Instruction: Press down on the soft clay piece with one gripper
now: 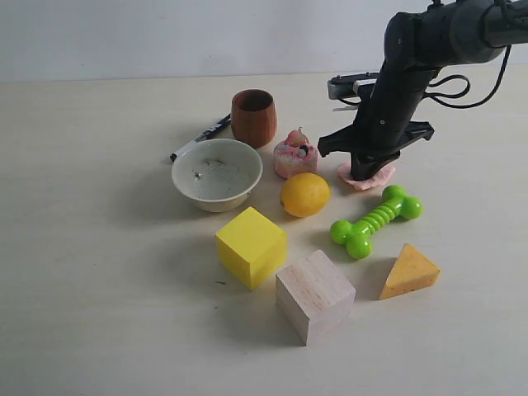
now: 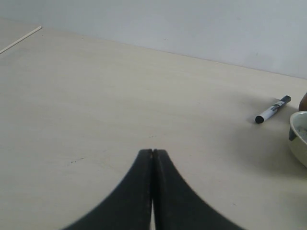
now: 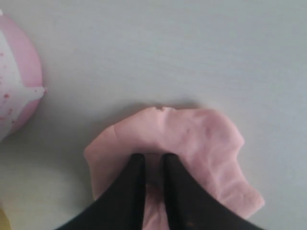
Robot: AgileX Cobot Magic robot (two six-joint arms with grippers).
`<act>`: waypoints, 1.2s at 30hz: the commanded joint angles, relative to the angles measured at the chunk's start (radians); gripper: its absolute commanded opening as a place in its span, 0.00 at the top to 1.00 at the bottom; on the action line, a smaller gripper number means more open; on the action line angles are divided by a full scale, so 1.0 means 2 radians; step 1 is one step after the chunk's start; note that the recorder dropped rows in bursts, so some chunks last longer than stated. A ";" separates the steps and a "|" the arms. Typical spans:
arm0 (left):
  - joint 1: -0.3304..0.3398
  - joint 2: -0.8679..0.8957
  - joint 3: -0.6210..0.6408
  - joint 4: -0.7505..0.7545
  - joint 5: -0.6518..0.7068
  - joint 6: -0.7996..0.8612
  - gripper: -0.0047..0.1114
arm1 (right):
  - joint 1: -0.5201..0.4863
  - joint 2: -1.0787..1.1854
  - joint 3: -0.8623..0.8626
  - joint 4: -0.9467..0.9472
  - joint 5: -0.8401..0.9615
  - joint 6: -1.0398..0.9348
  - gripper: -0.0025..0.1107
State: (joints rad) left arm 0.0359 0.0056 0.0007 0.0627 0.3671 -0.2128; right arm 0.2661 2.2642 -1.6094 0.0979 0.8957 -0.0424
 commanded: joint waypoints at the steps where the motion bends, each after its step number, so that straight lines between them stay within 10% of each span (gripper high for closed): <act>1: -0.003 -0.003 0.000 0.001 -0.004 -0.001 0.96 | 0.001 0.001 0.003 0.000 -0.007 -0.005 0.81; 36: -0.003 -0.003 0.000 0.001 -0.004 -0.001 0.96 | 0.001 -0.022 0.004 0.005 -0.006 -0.014 0.98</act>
State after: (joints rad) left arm 0.0359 0.0056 0.0007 0.0627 0.3671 -0.2128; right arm 0.2661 2.2273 -1.6026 0.1045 0.8878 -0.0597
